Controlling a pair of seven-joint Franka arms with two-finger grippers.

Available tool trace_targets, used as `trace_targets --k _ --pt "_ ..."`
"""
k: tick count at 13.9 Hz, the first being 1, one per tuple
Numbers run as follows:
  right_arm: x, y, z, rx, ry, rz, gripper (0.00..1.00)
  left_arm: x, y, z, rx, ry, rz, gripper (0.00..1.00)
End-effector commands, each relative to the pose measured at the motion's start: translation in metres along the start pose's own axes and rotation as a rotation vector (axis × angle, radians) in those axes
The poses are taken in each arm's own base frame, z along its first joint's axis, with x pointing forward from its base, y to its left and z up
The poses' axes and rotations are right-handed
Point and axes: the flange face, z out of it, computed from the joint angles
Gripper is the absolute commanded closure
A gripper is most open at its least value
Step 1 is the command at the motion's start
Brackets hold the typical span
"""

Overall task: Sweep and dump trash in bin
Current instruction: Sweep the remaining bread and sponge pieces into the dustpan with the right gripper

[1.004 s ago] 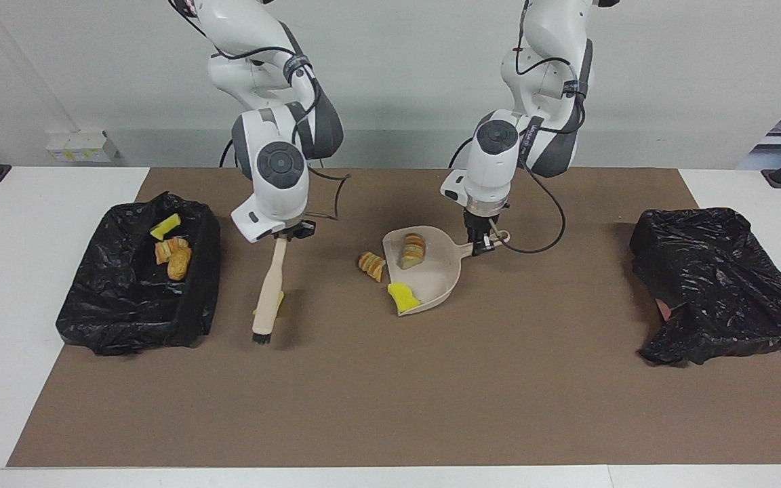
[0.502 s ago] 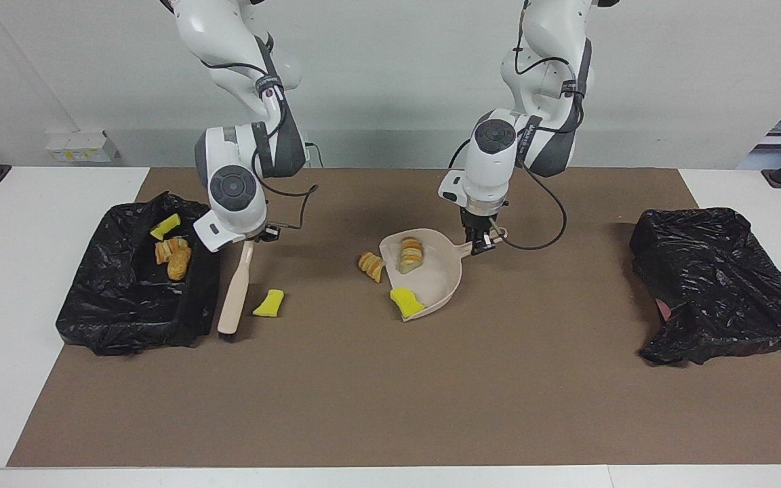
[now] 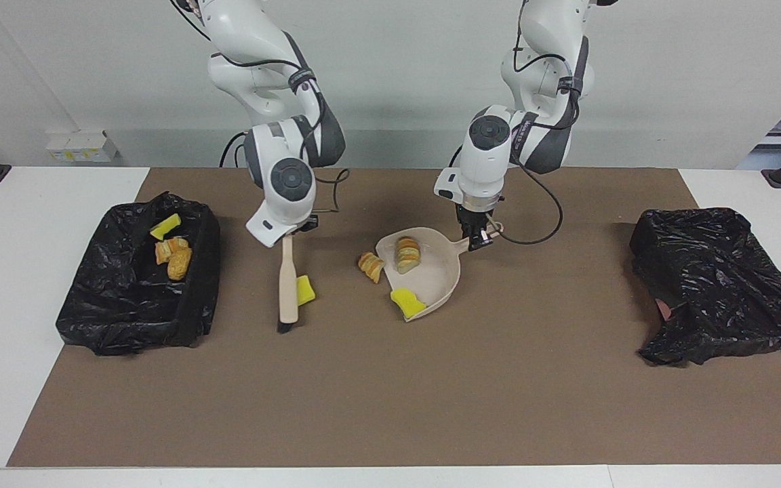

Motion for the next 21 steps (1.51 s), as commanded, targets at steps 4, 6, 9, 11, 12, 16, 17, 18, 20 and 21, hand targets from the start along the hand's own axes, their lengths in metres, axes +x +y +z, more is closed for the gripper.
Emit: trace_targets --k 4,6,9,11,12,16,17,18,20,21 --pt "-0.029 -0.091 -0.013 0.149 0.013 -0.127 1.00 -0.005 0.022 0.015 0.013 -0.009 0.034 1.00" --pt "-0.027 -0.100 -0.022 0.156 0.031 -0.157 1.00 -0.003 0.024 0.014 0.016 -0.005 0.066 1.00" --pt "-0.031 -0.126 -0.035 0.228 0.039 -0.184 1.00 0.003 0.027 0.012 0.031 0.012 0.126 1.00" --pt "-0.038 -0.135 -0.044 0.229 0.036 -0.182 1.00 0.003 0.026 0.012 0.032 0.015 0.148 1.00" --pt "-0.043 -0.136 -0.046 0.224 0.027 -0.168 1.00 0.003 0.026 0.012 0.033 0.016 0.153 1.00" --pt "-0.063 -0.111 -0.067 0.202 -0.021 -0.141 1.00 0.000 0.016 0.013 0.041 0.026 0.159 1.00" --pt "-0.067 -0.102 -0.072 0.200 -0.032 -0.120 1.00 -0.005 0.008 0.013 0.045 0.032 0.160 1.00" --pt "-0.073 -0.096 -0.077 0.197 -0.041 -0.086 1.00 -0.007 0.003 0.013 0.046 0.035 0.153 1.00" --pt "-0.086 -0.092 -0.085 0.184 -0.062 -0.041 1.00 -0.012 -0.008 0.013 0.043 0.041 0.148 1.00" --pt "-0.091 -0.090 -0.087 0.176 -0.068 -0.032 1.00 -0.017 -0.020 0.014 0.039 0.041 0.149 1.00"
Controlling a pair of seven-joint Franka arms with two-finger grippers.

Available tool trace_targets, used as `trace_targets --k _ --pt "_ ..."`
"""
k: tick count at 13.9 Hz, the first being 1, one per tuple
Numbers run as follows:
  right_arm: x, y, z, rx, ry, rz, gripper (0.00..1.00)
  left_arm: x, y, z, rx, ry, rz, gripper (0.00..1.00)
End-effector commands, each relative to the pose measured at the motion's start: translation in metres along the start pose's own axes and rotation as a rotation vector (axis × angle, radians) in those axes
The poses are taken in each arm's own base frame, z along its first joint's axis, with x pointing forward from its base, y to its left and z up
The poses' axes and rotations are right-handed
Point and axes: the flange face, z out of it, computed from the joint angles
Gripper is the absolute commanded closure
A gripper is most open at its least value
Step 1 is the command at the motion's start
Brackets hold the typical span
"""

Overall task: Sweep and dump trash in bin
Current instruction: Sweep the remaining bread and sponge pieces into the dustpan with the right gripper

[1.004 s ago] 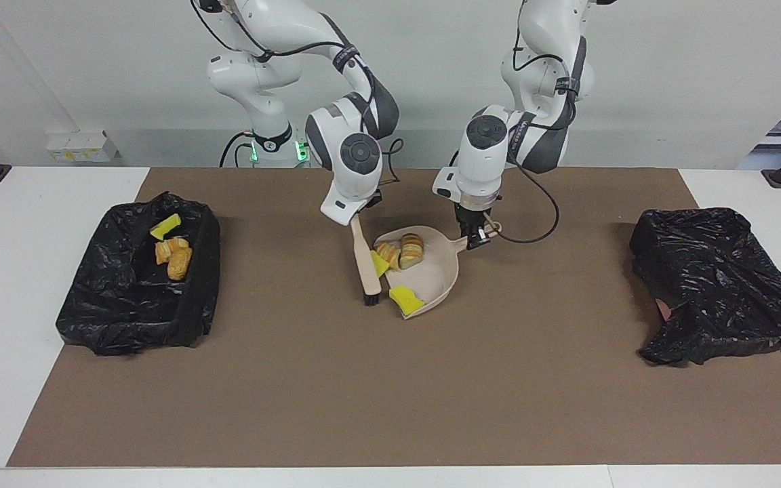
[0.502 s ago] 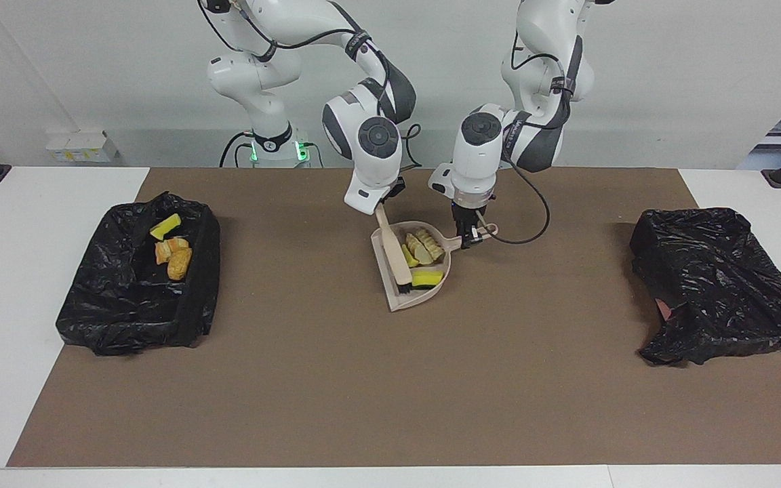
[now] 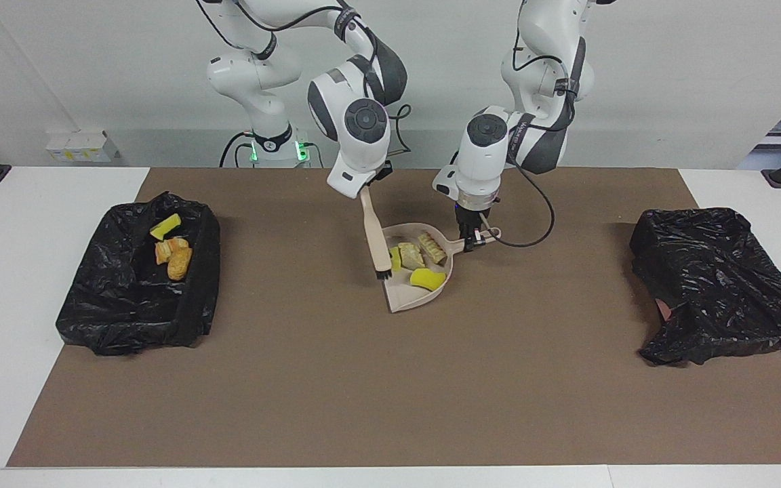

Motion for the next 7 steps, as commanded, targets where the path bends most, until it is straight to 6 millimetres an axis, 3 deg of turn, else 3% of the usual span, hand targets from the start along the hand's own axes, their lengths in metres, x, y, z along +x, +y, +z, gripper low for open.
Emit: trace_targets --k 1,4,7 --pt "-0.020 0.003 -0.009 0.008 -0.020 0.044 1.00 -0.019 -0.023 0.005 0.007 0.013 0.017 1.00" --pt "-0.031 0.004 0.000 -0.003 -0.018 0.072 1.00 -0.041 -0.045 0.001 -0.008 0.044 0.015 1.00" --pt "-0.043 -0.016 0.015 0.026 0.056 0.123 1.00 -0.074 -0.077 -0.014 -0.005 0.073 0.020 1.00"
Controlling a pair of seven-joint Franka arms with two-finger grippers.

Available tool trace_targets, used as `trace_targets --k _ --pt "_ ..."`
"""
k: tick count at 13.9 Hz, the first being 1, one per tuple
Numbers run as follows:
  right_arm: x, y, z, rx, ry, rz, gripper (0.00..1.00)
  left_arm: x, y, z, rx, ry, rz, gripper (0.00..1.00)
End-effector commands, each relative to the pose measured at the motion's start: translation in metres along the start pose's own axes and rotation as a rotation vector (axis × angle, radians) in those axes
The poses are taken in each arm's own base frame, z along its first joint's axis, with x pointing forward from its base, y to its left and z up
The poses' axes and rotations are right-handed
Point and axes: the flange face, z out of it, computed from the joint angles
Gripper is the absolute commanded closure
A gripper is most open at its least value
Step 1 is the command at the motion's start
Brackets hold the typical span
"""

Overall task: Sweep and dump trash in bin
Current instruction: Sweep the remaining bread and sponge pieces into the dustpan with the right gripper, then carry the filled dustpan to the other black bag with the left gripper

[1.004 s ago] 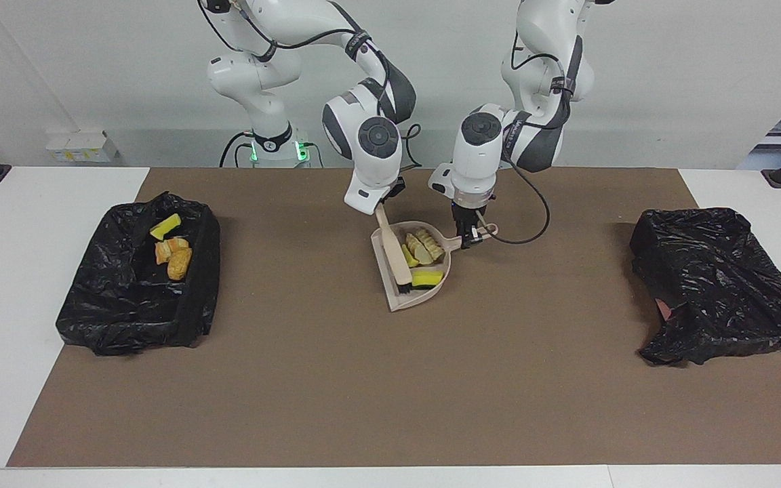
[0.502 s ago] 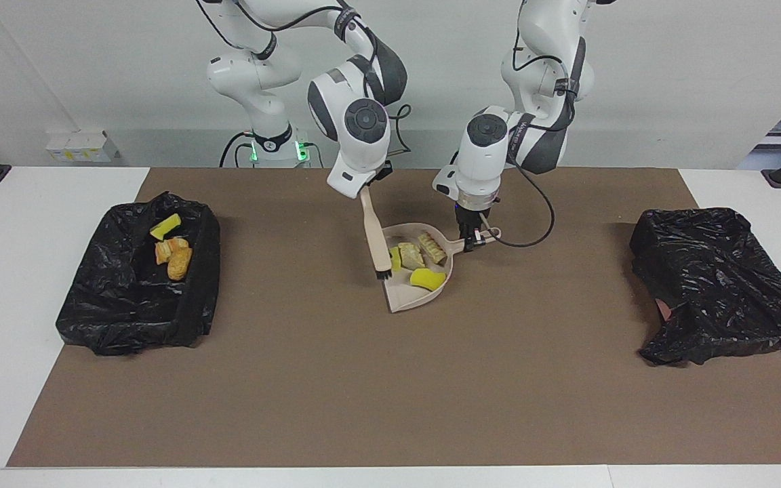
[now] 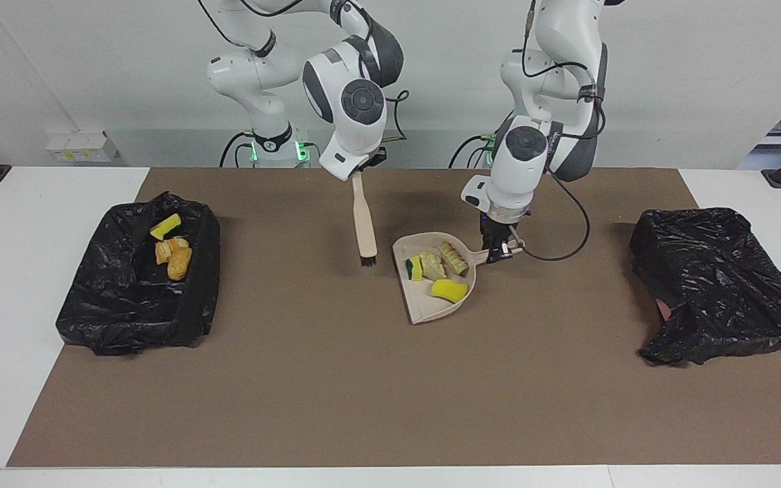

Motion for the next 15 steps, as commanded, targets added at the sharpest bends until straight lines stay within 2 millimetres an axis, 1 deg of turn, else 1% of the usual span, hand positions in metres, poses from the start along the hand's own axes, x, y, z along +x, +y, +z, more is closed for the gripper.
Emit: trace_targets --k 1,2,3,4,5,6,7,9,10,11,12,13,15 --pt "-0.031 -0.019 0.016 0.059 0.053 0.058 1.00 -0.032 -0.037 -0.022 0.001 0.031 0.003 1.00" --pt "-0.037 -0.029 0.025 0.063 0.064 0.073 1.00 -0.043 -0.050 -0.030 -0.011 0.040 0.006 1.00" --pt "-0.046 -0.053 0.037 0.060 0.082 0.091 1.00 -0.045 -0.059 -0.044 -0.008 0.045 0.016 1.00" --pt "-0.049 -0.077 0.047 0.072 0.112 0.105 1.00 -0.059 -0.072 -0.051 -0.019 0.041 -0.010 1.00" --pt "-0.047 -0.090 0.055 0.089 0.116 0.122 1.00 -0.073 -0.084 -0.058 -0.027 0.037 -0.011 1.00" --pt "-0.053 -0.105 0.062 0.115 0.095 0.108 1.00 -0.083 -0.093 -0.064 -0.025 0.045 0.017 1.00" --pt "-0.057 -0.121 0.075 0.119 0.072 0.096 1.00 -0.103 -0.102 -0.069 -0.023 0.056 0.016 1.00" --pt "-0.054 -0.143 0.096 0.127 0.069 0.113 1.00 -0.140 -0.117 -0.081 -0.010 0.066 0.027 1.00" --pt "-0.056 -0.149 0.101 0.123 0.067 0.102 1.00 -0.158 -0.124 -0.089 -0.003 0.092 0.030 1.00" --pt "-0.056 -0.150 0.104 0.120 0.066 0.088 1.00 -0.181 -0.132 -0.096 0.003 0.133 0.021 1.00" --pt "-0.053 -0.152 0.108 0.120 0.066 0.086 1.00 -0.198 -0.135 -0.101 0.001 0.140 0.033 1.00" --pt "-0.054 -0.159 0.112 0.131 0.082 0.081 1.00 -0.217 -0.138 -0.107 0.001 0.143 0.030 1.00" --pt "-0.050 -0.164 0.120 0.141 0.093 0.092 1.00 -0.255 -0.140 -0.112 -0.019 0.132 0.005 1.00"
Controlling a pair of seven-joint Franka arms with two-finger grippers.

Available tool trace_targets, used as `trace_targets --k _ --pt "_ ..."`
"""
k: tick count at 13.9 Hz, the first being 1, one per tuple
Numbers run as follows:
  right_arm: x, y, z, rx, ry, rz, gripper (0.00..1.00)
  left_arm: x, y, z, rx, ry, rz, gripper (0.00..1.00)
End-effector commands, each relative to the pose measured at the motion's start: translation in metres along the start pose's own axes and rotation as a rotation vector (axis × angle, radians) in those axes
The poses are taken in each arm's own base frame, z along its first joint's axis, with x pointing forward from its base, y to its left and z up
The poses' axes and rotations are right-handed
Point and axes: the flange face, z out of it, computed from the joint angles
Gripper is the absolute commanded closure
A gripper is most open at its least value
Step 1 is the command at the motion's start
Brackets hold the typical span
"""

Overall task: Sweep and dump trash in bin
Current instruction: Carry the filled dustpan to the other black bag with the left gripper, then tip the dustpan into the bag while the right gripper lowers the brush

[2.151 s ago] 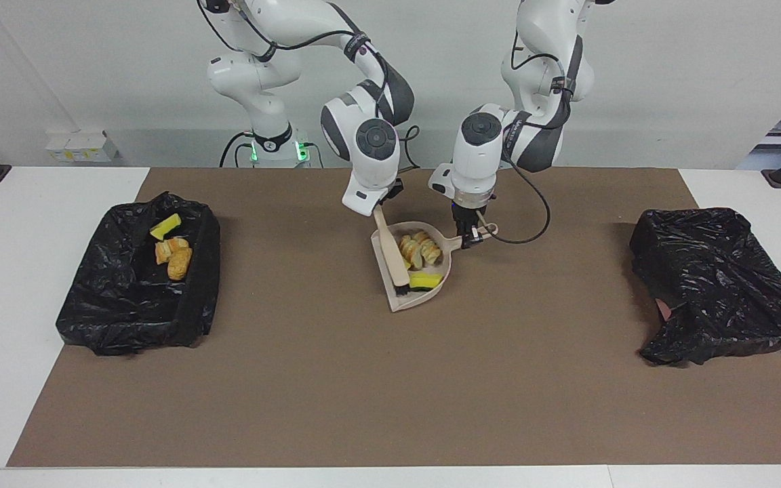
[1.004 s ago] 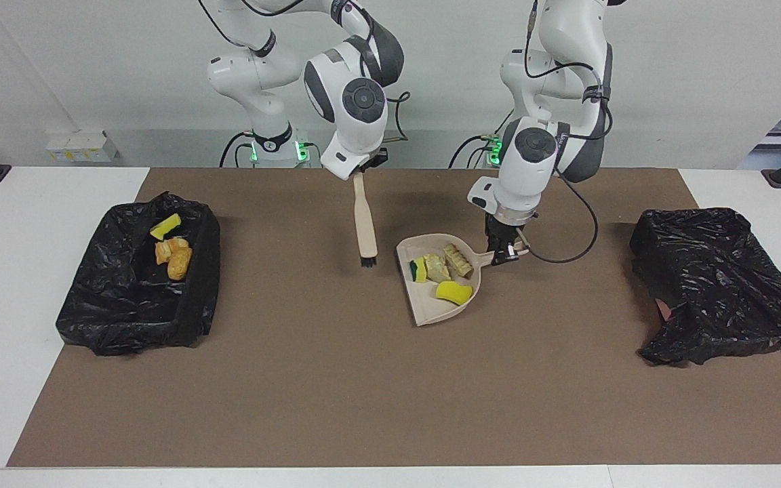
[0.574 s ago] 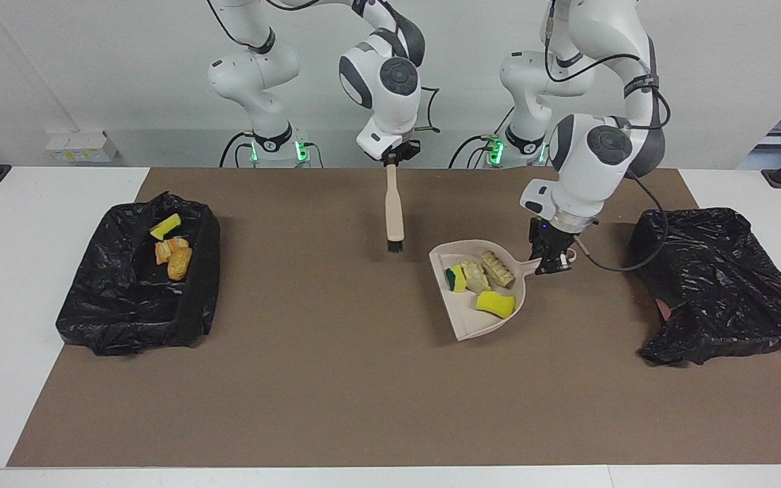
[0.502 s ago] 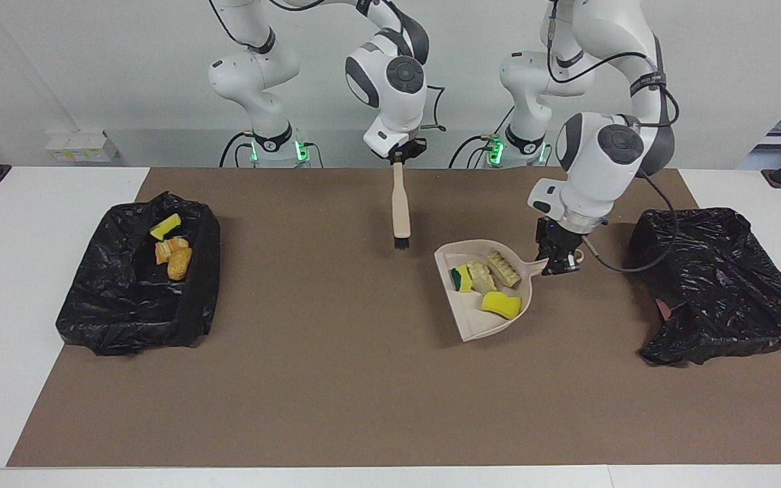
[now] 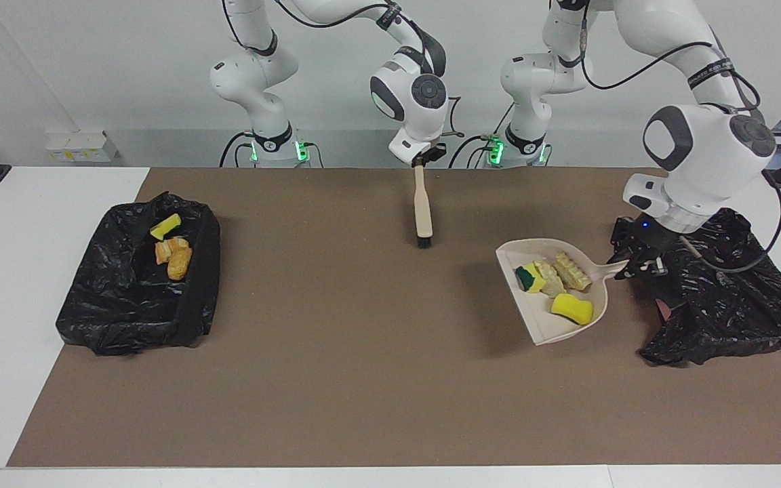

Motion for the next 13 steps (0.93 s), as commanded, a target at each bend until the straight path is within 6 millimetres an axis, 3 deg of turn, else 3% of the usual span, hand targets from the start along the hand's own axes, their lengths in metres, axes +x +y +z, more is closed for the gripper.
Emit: trace_targets --k 1,3,5,8,10,13 --pt "0.001 -0.003 0.006 0.025 0.001 0.023 0.94 -0.044 -0.007 -0.023 -0.013 0.017 0.030 1.00" --pt "0.000 0.001 0.011 0.015 -0.006 0.025 0.67 -0.095 -0.007 -0.034 -0.003 0.016 0.083 1.00" --pt "0.000 0.002 0.011 0.015 -0.005 0.029 0.58 -0.133 -0.003 -0.041 0.004 -0.007 0.109 1.00" --pt "0.008 -0.001 0.007 0.025 -0.003 0.035 0.35 -0.190 0.005 -0.055 0.019 -0.044 0.066 1.00" --pt "0.025 -0.002 -0.012 0.052 0.022 0.052 0.20 -0.237 0.012 -0.068 0.019 -0.100 0.063 1.00" --pt "0.070 0.030 -0.059 0.129 0.068 0.143 0.01 -0.264 0.001 -0.082 -0.021 -0.223 0.089 1.00"
